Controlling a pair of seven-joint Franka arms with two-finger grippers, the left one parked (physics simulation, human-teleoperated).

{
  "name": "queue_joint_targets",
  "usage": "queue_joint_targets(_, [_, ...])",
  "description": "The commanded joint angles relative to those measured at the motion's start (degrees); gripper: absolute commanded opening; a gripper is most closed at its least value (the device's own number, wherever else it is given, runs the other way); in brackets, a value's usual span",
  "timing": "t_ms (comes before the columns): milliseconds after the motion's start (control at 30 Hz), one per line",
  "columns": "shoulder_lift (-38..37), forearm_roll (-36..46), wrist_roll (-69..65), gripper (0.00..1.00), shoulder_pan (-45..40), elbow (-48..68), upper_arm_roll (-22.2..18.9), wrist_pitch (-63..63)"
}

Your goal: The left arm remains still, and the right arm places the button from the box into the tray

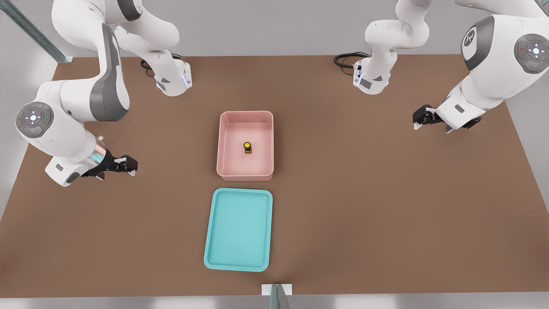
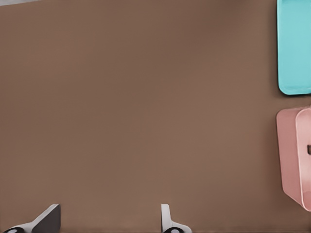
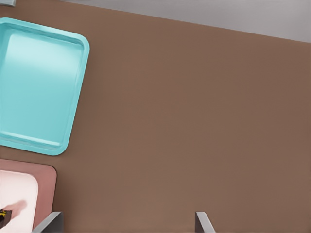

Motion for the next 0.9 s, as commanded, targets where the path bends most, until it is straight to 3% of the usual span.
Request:
queue_joint_targets(0, [-0.11,0.03,-1.96,1.0,0.0,-0.19,-0.06,0.0])
queue_joint_targets(100, [-0.82,1.52,1.38,1.0,6.68,-9.76,1.87,4.91])
queue_joint_targets(133, [-0.82,0.91,9.18,1.0,8.61,-14.06,6.96,10.79])
queue_joint_targets(167, [-0.38,-1.02,16.58,1.0,11.95,-16.27,9.52,14.32])
queue_joint_targets(233, [0.15,-4.63,28.27,1.0,17.67,-19.69,11.89,18.71])
queue_joint_targets(400, [0.76,-9.55,43.83,1.0,20.13,-33.94,17.87,33.84])
queue_joint_targets(633, [4.98,-10.52,56.23,1.0,24.08,-42.11,18.31,48.6])
queue_joint_targets(767, [6.57,-10.61,67.3,1.0,24.52,-42.46,18.31,49.74])
queue_joint_targets(867, [6.66,-12.36,68.53,1.0,24.35,-44.13,18.22,49.74])
